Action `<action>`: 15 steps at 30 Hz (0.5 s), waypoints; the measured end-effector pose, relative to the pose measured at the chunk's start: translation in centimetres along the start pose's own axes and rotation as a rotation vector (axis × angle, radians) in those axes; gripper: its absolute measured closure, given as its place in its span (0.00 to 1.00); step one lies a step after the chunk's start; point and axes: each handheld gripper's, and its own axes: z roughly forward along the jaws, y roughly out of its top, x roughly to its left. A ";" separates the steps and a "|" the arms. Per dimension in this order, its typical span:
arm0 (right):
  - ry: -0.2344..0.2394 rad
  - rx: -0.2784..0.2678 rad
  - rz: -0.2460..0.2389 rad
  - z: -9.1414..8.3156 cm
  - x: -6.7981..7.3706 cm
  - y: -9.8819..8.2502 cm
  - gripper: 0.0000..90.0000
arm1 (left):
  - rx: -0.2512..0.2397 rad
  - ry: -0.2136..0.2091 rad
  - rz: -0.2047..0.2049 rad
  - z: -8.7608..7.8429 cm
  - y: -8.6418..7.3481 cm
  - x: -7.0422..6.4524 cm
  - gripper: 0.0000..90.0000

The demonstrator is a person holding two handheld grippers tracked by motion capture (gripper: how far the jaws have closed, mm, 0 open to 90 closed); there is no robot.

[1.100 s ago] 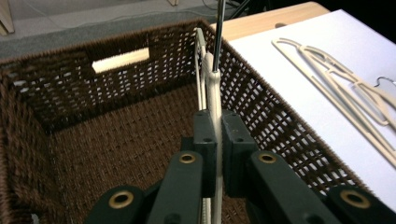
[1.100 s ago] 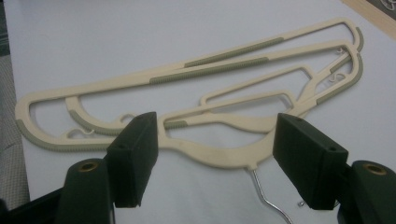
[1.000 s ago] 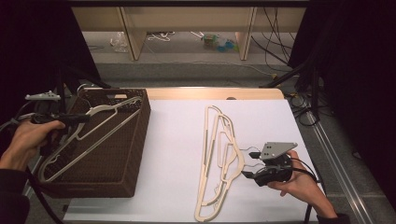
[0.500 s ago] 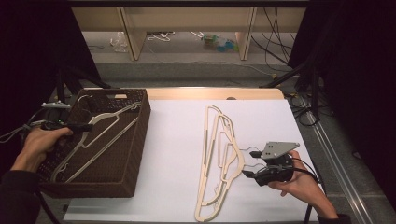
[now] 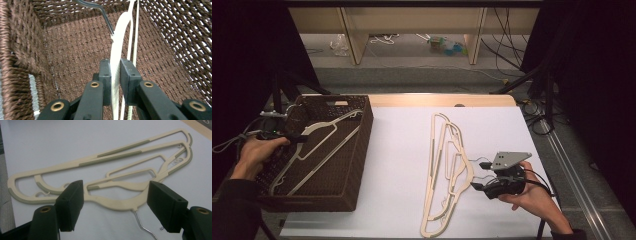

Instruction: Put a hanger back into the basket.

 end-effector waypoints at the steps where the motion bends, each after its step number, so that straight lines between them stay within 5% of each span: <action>1: 0.001 0.000 -0.001 0.0 0.0 0.0 0.34 | 0.006 0.014 0.001 0.0 0.0 0.0 0.88; 8: 0.005 -0.013 0.003 -0.2 0.0 0.1 0.34 | -0.072 0.073 -0.049 -1.4 0.6 0.0 0.67; 12: 0.002 -0.007 0.018 -0.2 0.0 0.1 0.34 | -0.103 0.068 -0.022 -3.1 1.4 -1.1 0.61; 15: 0.002 -0.018 0.043 -0.1 0.1 0.1 0.32 | -0.115 0.058 0.047 -4.4 1.7 -2.4 0.56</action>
